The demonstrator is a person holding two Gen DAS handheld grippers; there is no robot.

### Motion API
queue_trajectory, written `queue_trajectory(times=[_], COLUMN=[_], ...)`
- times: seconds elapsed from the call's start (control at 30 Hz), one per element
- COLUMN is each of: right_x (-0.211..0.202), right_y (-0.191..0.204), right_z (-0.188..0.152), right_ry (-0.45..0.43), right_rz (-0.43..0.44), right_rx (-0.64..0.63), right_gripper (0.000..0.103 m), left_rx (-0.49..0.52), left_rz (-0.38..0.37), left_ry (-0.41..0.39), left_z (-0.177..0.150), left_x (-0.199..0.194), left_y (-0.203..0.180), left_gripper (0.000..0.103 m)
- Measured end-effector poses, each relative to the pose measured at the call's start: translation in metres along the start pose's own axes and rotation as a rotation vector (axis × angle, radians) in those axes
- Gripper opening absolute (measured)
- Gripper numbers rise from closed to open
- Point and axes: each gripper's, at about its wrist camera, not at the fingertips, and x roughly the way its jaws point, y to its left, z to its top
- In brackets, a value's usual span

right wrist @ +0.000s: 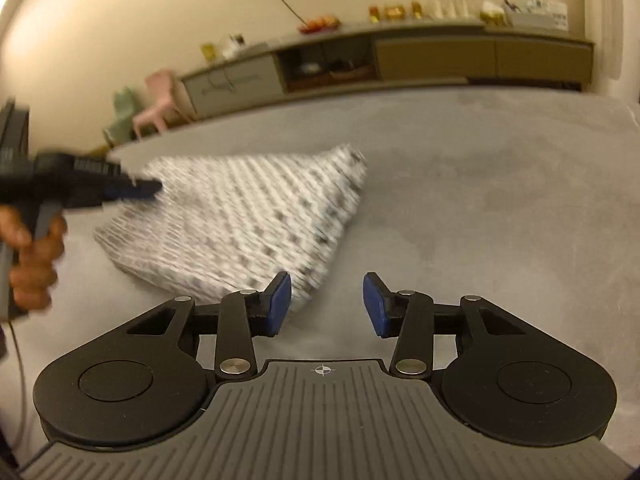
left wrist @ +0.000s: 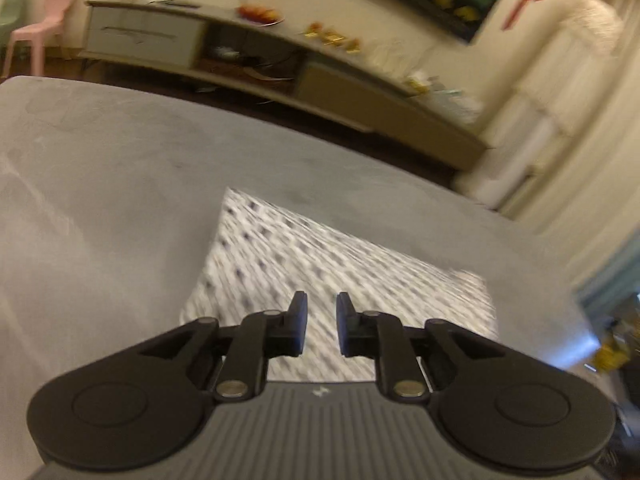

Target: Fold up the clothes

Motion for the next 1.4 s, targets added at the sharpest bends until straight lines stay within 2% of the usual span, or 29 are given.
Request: queue_trajectory(times=[0.07, 0.17, 0.23, 0.33, 0.4, 0.47, 0.53, 0.67, 0.7, 0.73, 0.8, 0.9, 0.97, 1.0, 1.07, 1.13, 1.17, 1.27, 1.4], right_x=[-0.005, -0.003, 0.004, 0.012, 0.015, 0.019, 0.022, 0.028, 0.027, 0.026, 0.024, 0.031, 0.041, 0.044, 0.043, 0.039, 0.036, 0.031, 0.031], right_y=[0.017, 0.043, 0.059, 0.081, 0.09, 0.09, 0.089, 0.085, 0.087, 0.089, 0.094, 0.1, 0.101, 0.1, 0.098, 0.099, 0.099, 0.097, 0.094], right_z=[0.004, -0.004, -0.013, -0.027, -0.032, -0.033, -0.033, -0.035, -0.036, -0.037, -0.039, -0.04, -0.041, -0.04, -0.038, -0.035, -0.034, -0.03, -0.027], right_ry=[-0.026, -0.037, -0.025, -0.031, -0.04, -0.035, -0.03, -0.018, -0.028, -0.038, -0.061, -0.054, -0.029, -0.02, -0.021, -0.04, -0.05, -0.083, -0.088], right_rz=[0.033, 0.021, -0.016, -0.079, -0.122, -0.134, -0.145, -0.152, -0.155, -0.157, -0.171, -0.184, -0.196, -0.2, -0.192, -0.192, -0.192, -0.181, -0.175], right_rx=[-0.059, -0.193, -0.294, -0.458, -0.54, -0.549, -0.557, -0.572, -0.587, -0.603, -0.644, -0.712, -0.746, -0.75, -0.73, -0.718, -0.712, -0.674, -0.642], right_gripper=[0.04, 0.043, 0.043, 0.043, 0.041, 0.031, 0.003, 0.001, 0.004, 0.015, 0.03, 0.031, 0.029, 0.018, 0.011, 0.0, 0.0, 0.0, 0.0], left_rx=[-0.012, -0.148, -0.255, -0.337, -0.409, -0.453, -0.473, -0.548, -0.545, -0.534, -0.51, -0.488, -0.488, -0.496, -0.476, -0.437, -0.409, -0.342, -0.411], left_rz=[-0.091, -0.168, -0.212, -0.179, -0.195, -0.191, -0.225, -0.237, -0.238, -0.237, -0.236, -0.21, -0.184, -0.178, -0.167, -0.164, -0.162, -0.155, -0.221], left_ry=[0.017, 0.054, 0.076, 0.062, 0.045, 0.026, 0.001, 0.02, 0.024, 0.024, 0.019, 0.029, 0.031, 0.029, 0.001, -0.027, -0.037, -0.056, 0.001], left_z=[-0.022, -0.053, -0.059, -0.053, -0.044, -0.036, -0.032, -0.034, -0.036, -0.038, -0.042, -0.042, -0.04, -0.038, -0.028, -0.018, -0.015, -0.009, -0.026], left_x=[-0.02, -0.031, -0.022, -0.006, 0.007, 0.014, 0.014, 0.022, 0.023, 0.021, 0.016, 0.015, 0.016, 0.017, 0.015, 0.012, 0.011, 0.007, 0.002], left_y=[0.001, 0.017, 0.034, 0.054, 0.069, 0.077, 0.082, 0.095, 0.096, 0.096, 0.091, 0.092, 0.097, 0.1, 0.099, 0.095, 0.09, 0.079, 0.075], left_gripper=[0.021, 0.027, 0.027, 0.027, 0.026, 0.026, 0.026, 0.026, 0.026, 0.026, 0.026, 0.026, 0.026, 0.026, 0.024, 0.009, 0.006, 0.006, 0.021])
